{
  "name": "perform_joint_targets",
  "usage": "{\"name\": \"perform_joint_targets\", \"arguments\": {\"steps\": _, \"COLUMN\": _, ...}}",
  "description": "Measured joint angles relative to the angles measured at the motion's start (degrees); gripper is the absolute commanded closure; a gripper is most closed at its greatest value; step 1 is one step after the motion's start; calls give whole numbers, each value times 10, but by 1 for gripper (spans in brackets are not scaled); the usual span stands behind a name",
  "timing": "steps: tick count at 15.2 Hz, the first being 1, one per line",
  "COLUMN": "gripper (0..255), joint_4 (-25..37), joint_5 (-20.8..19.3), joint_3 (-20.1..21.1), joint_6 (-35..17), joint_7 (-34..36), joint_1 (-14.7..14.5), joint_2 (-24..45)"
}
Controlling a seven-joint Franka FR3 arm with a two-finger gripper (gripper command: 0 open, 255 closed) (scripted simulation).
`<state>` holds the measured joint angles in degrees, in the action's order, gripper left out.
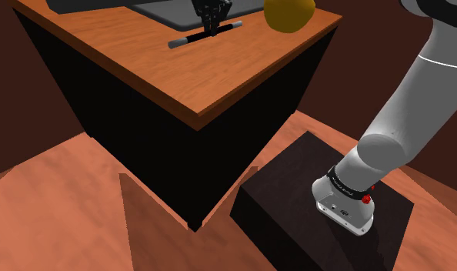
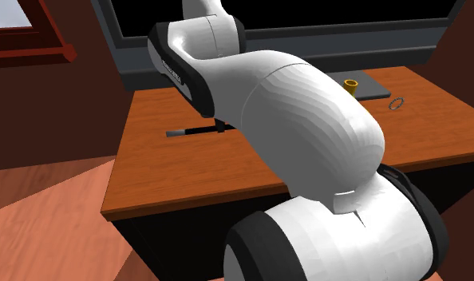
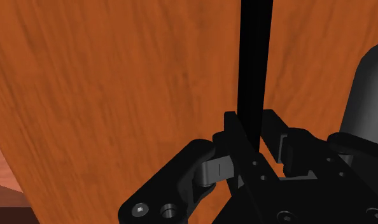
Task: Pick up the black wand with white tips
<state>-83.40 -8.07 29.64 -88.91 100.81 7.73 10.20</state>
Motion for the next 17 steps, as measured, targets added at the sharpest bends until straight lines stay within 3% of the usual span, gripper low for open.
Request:
{"name": "perform_joint_targets", "arguments": {"steps": 3, "gripper": 255, "joint_4": 8, "joint_5": -1, "joint_3": 0, "joint_6": 7, "joint_7": 0, "joint_1": -1, "joint_2": 2}}
{"name": "perform_joint_targets", "arguments": {"steps": 17, "gripper": 255, "joint_4": 192, "joint_5": -32, "joint_3": 5, "joint_6": 140, "joint_7": 6, "joint_1": -33, "joint_2": 59}}
